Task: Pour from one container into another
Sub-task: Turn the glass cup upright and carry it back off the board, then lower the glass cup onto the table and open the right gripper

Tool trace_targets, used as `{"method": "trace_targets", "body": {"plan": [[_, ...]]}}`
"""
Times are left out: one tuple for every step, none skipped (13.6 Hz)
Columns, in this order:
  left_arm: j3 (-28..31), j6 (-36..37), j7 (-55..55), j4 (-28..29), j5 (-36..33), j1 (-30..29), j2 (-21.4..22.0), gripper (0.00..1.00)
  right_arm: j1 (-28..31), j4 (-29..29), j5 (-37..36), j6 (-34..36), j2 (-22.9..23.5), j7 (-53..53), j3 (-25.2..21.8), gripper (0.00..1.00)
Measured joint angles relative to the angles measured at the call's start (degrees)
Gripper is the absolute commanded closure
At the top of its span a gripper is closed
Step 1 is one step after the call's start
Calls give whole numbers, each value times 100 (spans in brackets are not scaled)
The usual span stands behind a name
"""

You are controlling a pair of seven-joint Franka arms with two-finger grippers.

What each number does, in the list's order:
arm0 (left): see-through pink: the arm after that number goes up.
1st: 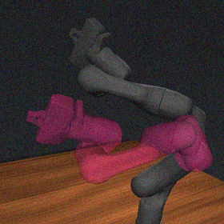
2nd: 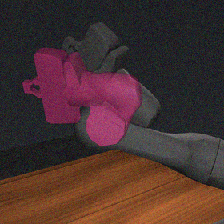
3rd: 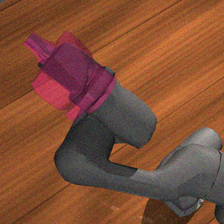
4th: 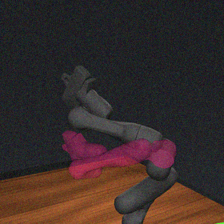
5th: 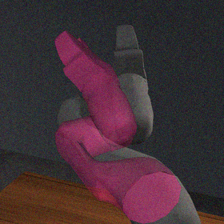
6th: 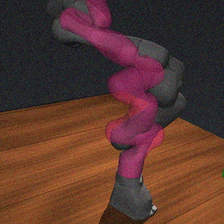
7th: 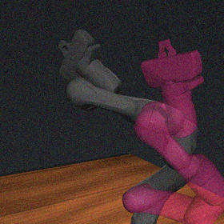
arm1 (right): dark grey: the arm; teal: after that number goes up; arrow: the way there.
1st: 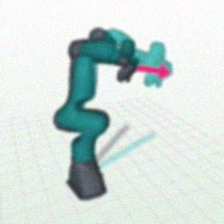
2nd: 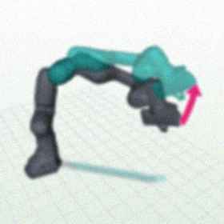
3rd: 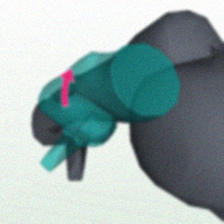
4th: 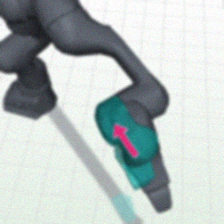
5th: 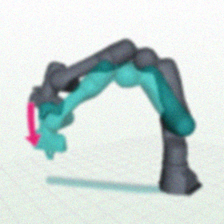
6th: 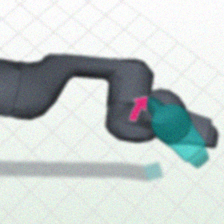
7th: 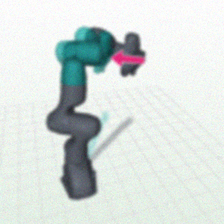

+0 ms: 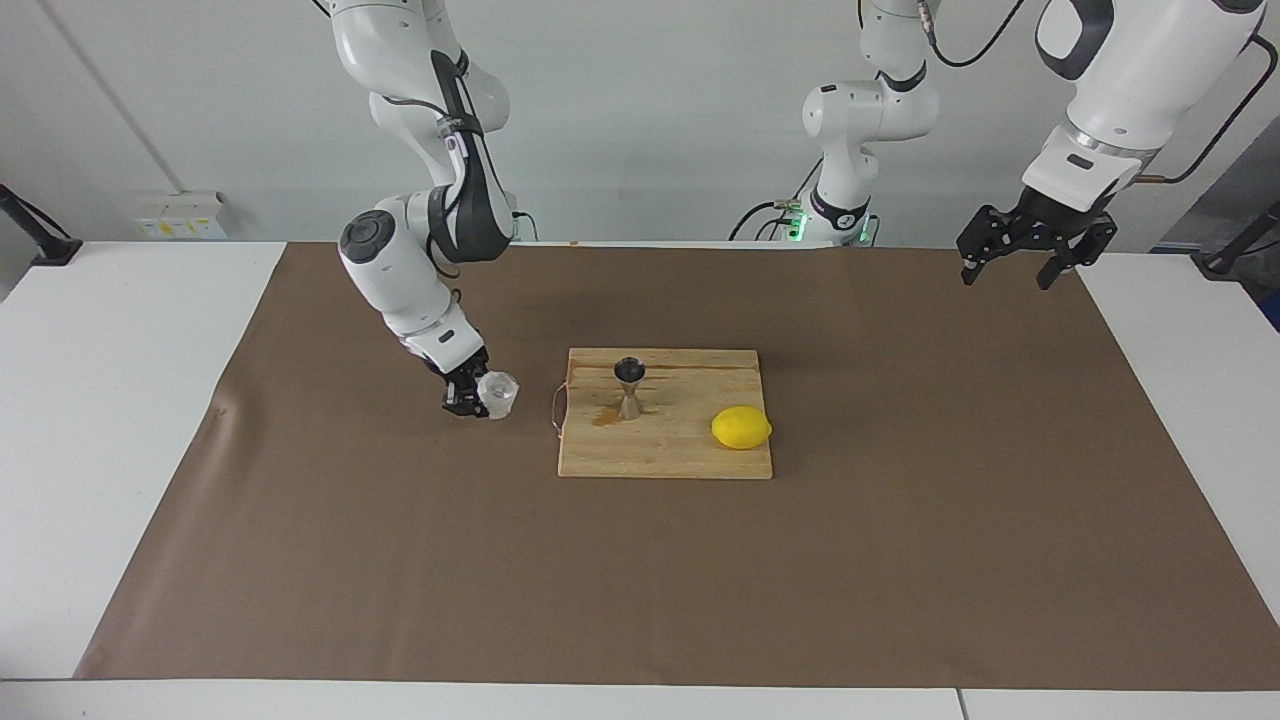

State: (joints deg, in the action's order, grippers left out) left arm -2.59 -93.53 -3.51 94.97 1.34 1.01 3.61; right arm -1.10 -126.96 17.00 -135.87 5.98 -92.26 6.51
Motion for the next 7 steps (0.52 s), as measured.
{"method": "trace_targets", "body": {"plan": [[0, 0, 0, 0, 0, 0, 0, 0, 73, -46, 46, -1, -18, -129, -1, 82], [0, 0, 0, 0, 0, 0, 0, 0, 146, -91, 112, -9, -25, -283, -2, 82], [0, 0, 0, 0, 0, 0, 0, 0, 205, -134, 235, -31, -26, -481, -4, 82], [0, 0, 0, 0, 0, 0, 0, 0, 283, -190, 409, -45, -26, -755, -5, 82], [0, 0, 0, 0, 0, 0, 0, 0, 374, -253, 578, -61, -26, -1021, -6, 81], [0, 0, 0, 0, 0, 0, 0, 0, 459, -328, 712, -125, -26, -1263, -8, 79], [0, 0, 0, 0, 0, 0, 0, 0, 517, -402, 747, -186, -26, -1374, -8, 79]]}}
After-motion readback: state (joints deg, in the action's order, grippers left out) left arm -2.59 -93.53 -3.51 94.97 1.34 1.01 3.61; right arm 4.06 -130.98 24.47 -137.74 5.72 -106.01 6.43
